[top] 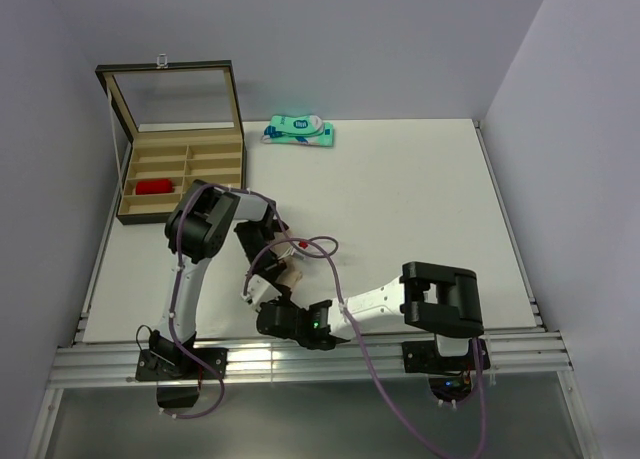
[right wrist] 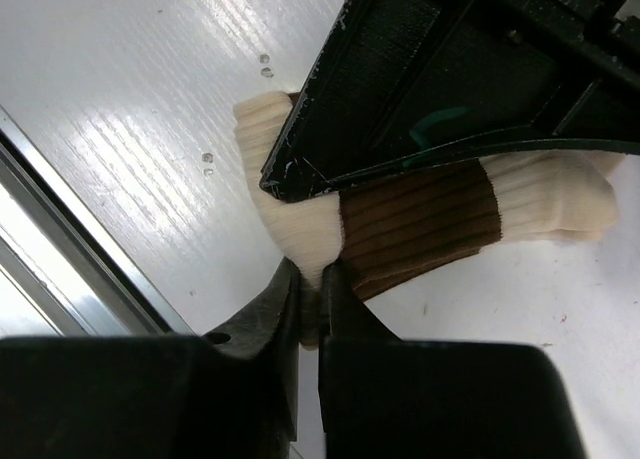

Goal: Roll the socks
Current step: Roll the sock at the center of the board.

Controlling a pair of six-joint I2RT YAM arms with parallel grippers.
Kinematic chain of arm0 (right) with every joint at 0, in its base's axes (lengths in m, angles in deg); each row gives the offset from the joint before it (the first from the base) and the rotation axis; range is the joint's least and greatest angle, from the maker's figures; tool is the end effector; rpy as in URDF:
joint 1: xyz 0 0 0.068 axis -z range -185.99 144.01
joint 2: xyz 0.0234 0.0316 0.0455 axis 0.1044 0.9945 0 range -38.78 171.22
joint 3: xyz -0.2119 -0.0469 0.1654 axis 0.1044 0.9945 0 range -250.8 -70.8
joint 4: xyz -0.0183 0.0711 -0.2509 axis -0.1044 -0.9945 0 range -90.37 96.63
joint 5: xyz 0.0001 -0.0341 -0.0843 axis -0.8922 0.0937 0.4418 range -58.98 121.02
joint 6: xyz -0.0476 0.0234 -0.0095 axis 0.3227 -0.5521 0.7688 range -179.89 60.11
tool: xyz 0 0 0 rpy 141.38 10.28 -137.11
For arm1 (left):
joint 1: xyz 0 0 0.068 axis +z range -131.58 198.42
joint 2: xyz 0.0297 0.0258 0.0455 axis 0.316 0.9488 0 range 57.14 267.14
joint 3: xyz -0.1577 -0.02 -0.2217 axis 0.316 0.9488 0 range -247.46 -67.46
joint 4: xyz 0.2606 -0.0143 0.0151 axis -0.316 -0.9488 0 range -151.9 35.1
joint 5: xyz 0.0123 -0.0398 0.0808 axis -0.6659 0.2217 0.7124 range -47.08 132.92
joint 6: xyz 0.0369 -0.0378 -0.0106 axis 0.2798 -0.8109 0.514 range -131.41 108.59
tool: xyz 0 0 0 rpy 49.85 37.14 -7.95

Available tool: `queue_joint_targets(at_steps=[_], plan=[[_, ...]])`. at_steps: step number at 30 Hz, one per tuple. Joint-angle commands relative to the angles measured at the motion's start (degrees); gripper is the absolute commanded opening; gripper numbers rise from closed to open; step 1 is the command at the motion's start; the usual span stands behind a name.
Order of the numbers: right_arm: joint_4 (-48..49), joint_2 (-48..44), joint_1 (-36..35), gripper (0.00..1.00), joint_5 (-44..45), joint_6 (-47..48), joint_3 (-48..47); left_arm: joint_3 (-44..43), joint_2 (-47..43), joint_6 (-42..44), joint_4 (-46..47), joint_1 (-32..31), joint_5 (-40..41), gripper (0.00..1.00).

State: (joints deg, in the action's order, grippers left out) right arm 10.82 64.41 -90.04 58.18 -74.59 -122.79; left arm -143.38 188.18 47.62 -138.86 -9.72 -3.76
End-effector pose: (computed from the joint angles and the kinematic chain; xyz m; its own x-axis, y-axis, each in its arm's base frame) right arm 0.0528 0.3489 0.1400 -0.2897 -0.6018 -0.7442 -0.8056 0.5732 -0.1500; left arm 0.2597 -0.1683 0.0814 -0.4354 0.9000 -0.0196 0.4123 0.1800 -0.8931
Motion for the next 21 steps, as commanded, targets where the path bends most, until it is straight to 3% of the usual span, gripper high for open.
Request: queue_joint_targets(at_steps=[1, 8, 21], plan=[[1.3, 1.6, 1.8, 0.00, -4.3, -3.3, 2.1, 0.1, -2.0, -0.3, 11.2, 1.2, 1.8, 0.13], [1.6, 1.0, 3.1, 0.00, -8.3, -4.5, 3.0, -1.2, -4.7, -5.0, 14.9, 4.5, -0.3, 0.21], [4.1, -1.2, 9.9, 0.00, -20.6, -6.6, 6.4, -2.0, -9.9, -8.9, 18.0, 11.5, -4.2, 0.24]])
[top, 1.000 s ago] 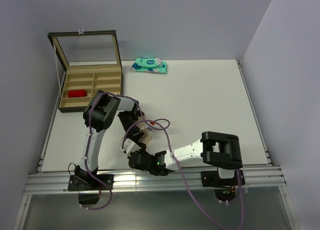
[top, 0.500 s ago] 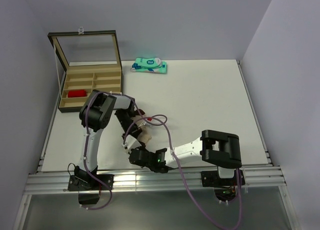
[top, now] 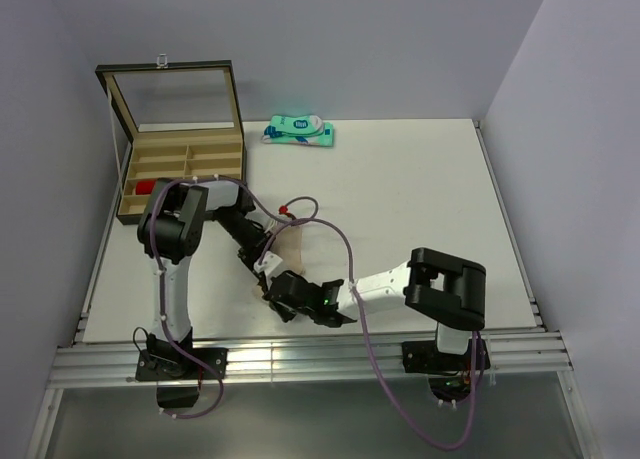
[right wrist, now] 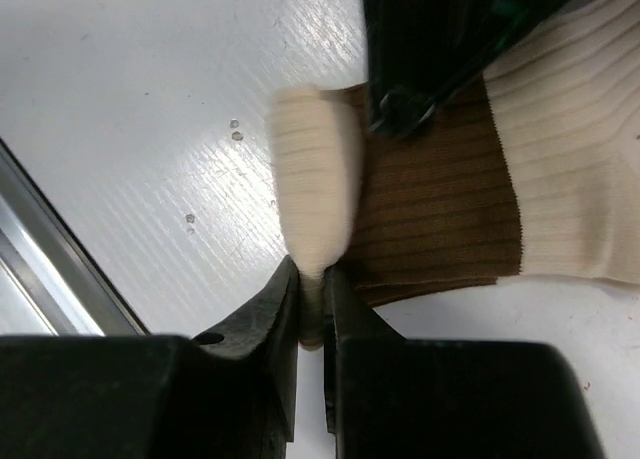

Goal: Roll the socks
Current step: Roll the sock at the center of the board.

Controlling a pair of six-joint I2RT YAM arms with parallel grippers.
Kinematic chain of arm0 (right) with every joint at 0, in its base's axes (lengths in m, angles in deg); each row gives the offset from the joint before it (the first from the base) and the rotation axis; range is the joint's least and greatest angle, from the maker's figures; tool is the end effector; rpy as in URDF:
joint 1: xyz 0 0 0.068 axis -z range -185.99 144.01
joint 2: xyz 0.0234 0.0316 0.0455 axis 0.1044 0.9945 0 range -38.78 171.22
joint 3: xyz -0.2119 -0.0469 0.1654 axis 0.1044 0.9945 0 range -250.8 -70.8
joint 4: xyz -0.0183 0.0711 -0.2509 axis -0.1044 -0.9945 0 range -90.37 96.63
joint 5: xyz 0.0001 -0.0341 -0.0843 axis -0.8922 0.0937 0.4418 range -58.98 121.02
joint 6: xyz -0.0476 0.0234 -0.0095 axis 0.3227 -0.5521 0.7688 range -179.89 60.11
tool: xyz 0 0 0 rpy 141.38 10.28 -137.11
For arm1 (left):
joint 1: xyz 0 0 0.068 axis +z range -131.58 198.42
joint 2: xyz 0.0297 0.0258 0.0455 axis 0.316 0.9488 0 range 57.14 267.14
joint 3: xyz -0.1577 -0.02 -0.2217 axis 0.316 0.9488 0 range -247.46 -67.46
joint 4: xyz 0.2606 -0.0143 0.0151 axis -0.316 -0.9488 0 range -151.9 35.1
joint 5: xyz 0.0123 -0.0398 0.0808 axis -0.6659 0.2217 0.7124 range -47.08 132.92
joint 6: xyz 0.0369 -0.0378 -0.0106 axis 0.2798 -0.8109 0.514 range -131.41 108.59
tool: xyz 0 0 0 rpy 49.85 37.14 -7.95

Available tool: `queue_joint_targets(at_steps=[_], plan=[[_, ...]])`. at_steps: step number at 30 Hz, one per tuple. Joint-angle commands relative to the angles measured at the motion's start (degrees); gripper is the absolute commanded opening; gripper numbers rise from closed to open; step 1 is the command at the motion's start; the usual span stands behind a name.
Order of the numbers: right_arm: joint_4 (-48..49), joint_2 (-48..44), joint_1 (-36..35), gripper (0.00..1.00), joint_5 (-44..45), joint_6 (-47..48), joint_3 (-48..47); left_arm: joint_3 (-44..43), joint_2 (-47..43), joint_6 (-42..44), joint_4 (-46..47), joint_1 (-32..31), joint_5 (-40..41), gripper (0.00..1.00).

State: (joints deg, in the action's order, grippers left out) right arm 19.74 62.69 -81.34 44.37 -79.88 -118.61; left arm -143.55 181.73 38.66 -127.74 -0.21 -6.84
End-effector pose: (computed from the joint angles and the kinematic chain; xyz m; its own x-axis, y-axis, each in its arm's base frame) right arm 0.0961 0.3351 0.1399 -0.4611 -0.4490 -0.7654 -0.7867 0.6058 0.1187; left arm 0.3010 -0.1301 0.1042 -0.6497 0.7418 -0.1659 0.5115 0.2652 -0.8173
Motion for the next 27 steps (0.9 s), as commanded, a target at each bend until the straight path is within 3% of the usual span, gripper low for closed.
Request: queue_joint_targets(at_steps=[1, 5, 7, 11, 17, 21, 27], plan=[[-5.3, 0.7, 1.7, 0.00, -7.8, -1.3, 2.0, -1.7, -4.2, -0.1, 7.3, 2.3, -1.0, 0.24], [-4.9, 1.7, 4.0, 0.00, -13.1, -1.9, 1.7, -0.2, -6.9, -1.1, 9.9, 4.0, -1.0, 0.24], [-3.2, 1.5, 6.5, 0.00, -19.9, -2.8, 2.8, 1.4, -10.0, -2.7, 12.4, 5.6, -1.0, 0.24], [-1.7, 2.1, 11.8, 0.00, -29.8, -4.4, 3.8, 5.1, -17.4, -7.2, 22.6, 10.2, 0.4, 0.24], [-9.0, 7.5, 19.6, 0.00, -42.3, -5.1, -2.5, 15.0, -31.3, -10.7, 38.6, 12.2, 7.1, 0.28], [-12.7, 11.8, 25.5, 0.00, -52.4, -7.6, -5.6, 23.0, -41.6, -8.7, 48.2, 11.3, 11.9, 0.39], [-24.5, 15.1, 32.1, 0.00, -59.3, -6.9, -13.8, 37.5, -54.5, -3.8, 58.4, 0.6, 22.2, 0.45]])
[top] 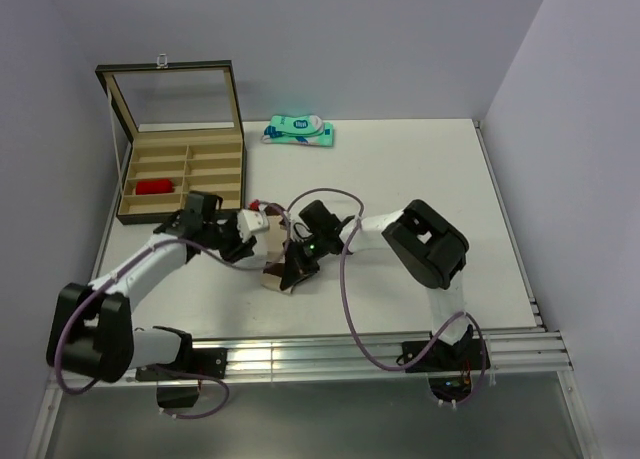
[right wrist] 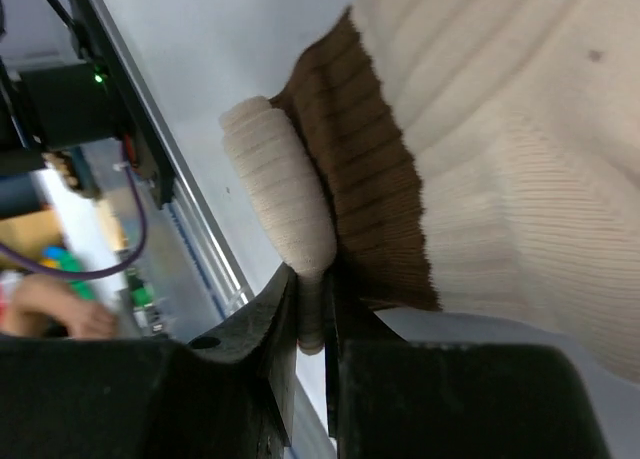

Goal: Roll the socks
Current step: Roll the sock at the center of the board.

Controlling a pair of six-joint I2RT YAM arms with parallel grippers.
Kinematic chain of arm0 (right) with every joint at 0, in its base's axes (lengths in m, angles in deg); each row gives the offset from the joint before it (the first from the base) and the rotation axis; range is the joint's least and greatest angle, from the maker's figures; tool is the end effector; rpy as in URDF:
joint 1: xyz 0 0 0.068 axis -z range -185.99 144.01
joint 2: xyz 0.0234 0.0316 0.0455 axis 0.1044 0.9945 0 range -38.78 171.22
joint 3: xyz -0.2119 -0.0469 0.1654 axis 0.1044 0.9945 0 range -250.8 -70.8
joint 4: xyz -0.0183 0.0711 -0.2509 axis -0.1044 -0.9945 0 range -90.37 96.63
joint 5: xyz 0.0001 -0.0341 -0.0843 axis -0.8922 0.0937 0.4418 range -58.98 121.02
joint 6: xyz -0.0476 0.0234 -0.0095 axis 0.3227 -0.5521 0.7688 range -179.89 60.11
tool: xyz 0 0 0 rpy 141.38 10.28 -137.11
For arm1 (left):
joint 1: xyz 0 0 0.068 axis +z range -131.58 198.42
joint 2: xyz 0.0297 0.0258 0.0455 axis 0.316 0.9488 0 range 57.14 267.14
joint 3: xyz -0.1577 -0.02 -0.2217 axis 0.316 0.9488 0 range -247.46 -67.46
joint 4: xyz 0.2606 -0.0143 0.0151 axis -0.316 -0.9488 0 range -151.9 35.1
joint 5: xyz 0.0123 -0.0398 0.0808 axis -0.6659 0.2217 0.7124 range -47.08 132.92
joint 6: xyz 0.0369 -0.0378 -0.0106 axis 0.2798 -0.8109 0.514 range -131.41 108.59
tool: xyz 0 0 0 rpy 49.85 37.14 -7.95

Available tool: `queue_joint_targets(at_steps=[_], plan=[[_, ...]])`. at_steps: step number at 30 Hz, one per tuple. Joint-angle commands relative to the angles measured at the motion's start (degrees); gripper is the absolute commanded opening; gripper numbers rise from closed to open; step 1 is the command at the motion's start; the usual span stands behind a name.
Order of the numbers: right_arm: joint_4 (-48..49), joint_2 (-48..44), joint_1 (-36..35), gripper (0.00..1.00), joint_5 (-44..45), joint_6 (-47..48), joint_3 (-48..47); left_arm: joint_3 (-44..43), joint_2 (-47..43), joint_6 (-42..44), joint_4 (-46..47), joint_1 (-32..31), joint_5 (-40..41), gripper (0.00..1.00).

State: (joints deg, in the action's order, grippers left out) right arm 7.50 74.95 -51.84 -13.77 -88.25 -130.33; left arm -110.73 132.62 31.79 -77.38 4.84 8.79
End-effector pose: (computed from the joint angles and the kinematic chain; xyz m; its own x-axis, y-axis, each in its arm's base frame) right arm 0.2450 0.2883 0.1120 -0.8728 -0.4149 -0.2571 -0.4405 0.4427 0.7810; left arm 0.2412 -0.0788 0.2049 -0.2295 0.6384 -0.7347 0.9144 0.4000 0.0619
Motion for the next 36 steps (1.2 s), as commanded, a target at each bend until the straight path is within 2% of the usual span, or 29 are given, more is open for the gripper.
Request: queue_joint_targets(at_steps=[1, 5, 8, 13, 20, 21, 28, 36], plan=[[-13.2, 3.2, 3.0, 0.00, -1.7, 1.6, -3.0, 6.6, -7.0, 3.6, 11.9, -8.0, 8.1, 0.45], [-18.0, 5.2, 3.7, 0.00, -2.2, 1.9, -7.8, 17.1, -15.4, 4.5, 19.2, -14.9, 12.2, 0.46], [-19.3, 6.4, 3.8, 0.00, -3.1, 1.7, -9.2, 19.6, -18.8, 5.5, 21.2, -17.9, 13.4, 0.47], [-20.6, 7.9, 4.0, 0.01, -4.2, 1.5, -10.7, 22.3, -18.3, 6.7, 25.4, -21.6, 14.7, 0.47], [-22.6, 7.7, 4.4, 0.01, -3.7, 1.9, -11.1, 22.4, -16.6, 8.8, 22.8, -25.3, 12.8, 0.55], [-22.7, 7.7, 4.6, 0.01, -3.7, 2.1, -11.0, 22.6, -16.3, 8.7, 22.7, -26.0, 12.5, 0.61], [-21.7, 7.8, 5.2, 0.01, -4.0, 1.3, -10.4, 24.2, -13.3, 8.7, 23.8, -29.8, 14.0, 0.57], [-19.9, 8.2, 5.2, 0.00, -4.3, 0.9, -9.7, 22.6, -8.0, 7.8, 25.2, -30.3, 14.1, 0.52]])
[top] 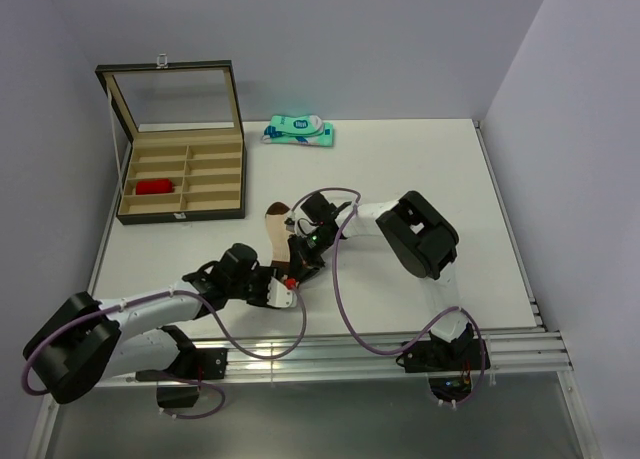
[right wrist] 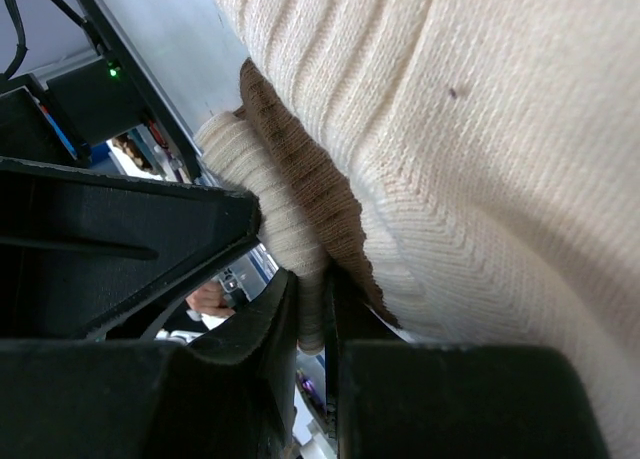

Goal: Roll the socks
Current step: Roll the sock at the center of the board.

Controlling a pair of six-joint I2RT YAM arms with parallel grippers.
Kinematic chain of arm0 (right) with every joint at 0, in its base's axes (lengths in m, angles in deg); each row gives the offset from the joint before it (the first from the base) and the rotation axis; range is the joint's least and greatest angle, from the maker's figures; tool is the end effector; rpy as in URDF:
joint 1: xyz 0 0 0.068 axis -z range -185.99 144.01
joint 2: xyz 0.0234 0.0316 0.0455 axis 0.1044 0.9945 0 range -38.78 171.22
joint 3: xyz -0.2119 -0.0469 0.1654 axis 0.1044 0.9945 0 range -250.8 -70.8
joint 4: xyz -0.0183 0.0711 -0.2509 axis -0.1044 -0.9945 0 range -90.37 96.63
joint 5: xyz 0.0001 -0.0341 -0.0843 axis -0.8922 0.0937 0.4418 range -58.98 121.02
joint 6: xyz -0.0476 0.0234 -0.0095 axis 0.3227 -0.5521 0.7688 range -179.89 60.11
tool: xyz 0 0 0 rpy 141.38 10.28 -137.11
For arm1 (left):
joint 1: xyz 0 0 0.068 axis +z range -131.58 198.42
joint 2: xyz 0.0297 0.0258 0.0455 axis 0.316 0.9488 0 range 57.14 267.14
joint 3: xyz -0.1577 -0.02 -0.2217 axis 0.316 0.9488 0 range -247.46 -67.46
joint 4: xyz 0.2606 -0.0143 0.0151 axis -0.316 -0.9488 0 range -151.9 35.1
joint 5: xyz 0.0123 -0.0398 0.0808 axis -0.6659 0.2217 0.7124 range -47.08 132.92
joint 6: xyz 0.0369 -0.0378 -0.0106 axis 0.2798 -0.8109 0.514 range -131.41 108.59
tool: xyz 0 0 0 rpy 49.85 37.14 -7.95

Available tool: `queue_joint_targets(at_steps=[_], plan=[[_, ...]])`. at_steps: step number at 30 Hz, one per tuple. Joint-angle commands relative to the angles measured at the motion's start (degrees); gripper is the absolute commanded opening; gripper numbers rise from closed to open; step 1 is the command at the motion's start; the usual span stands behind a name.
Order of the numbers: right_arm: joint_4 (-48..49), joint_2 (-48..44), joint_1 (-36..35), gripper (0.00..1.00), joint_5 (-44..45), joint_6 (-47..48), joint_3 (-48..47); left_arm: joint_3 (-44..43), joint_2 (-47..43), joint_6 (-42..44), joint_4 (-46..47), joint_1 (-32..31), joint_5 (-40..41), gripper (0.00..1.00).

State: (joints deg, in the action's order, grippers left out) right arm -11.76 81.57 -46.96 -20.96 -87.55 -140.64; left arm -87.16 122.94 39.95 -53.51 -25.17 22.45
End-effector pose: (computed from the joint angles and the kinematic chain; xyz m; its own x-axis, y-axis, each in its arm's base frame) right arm 0.2762 0.2769 0.1009 -0.9109 -0.4121 0.0224 -0.2202 0.5312 0.8181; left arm 0.1371 -0.1478 0.1439 0.3269 0.6991 -0.6359 0.9138 -0.0621 0.4015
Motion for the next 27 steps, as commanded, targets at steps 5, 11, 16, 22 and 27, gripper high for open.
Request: queue_joint_targets(at_steps=[5, 11, 16, 22, 27], plan=[[0.1, 1.4, 0.4, 0.00, 2.9, 0.3, 1.6, -1.0, 3.7, -1.0, 3.6, -0.3, 1.8, 0.50], [0.4, 1.4, 0.5, 0.00, 2.2, 0.3, 1.9, -2.3, 7.5, 0.0, 1.2, -0.3, 2.6, 0.35], [1.0, 0.5, 0.5, 0.00, 2.6, -0.4, 1.8, -2.4, 8.6, 1.5, -3.0, -0.2, 1.8, 0.22], [6.3, -4.9, 0.5, 0.27, 5.9, -4.3, 4.9, -4.9, 9.5, 1.5, -10.3, 0.3, -1.7, 0.03], [12.1, -13.8, 0.5, 0.45, 14.1, -7.9, 11.0, -10.9, 11.5, 3.3, -21.1, 4.3, -10.4, 0.00]])
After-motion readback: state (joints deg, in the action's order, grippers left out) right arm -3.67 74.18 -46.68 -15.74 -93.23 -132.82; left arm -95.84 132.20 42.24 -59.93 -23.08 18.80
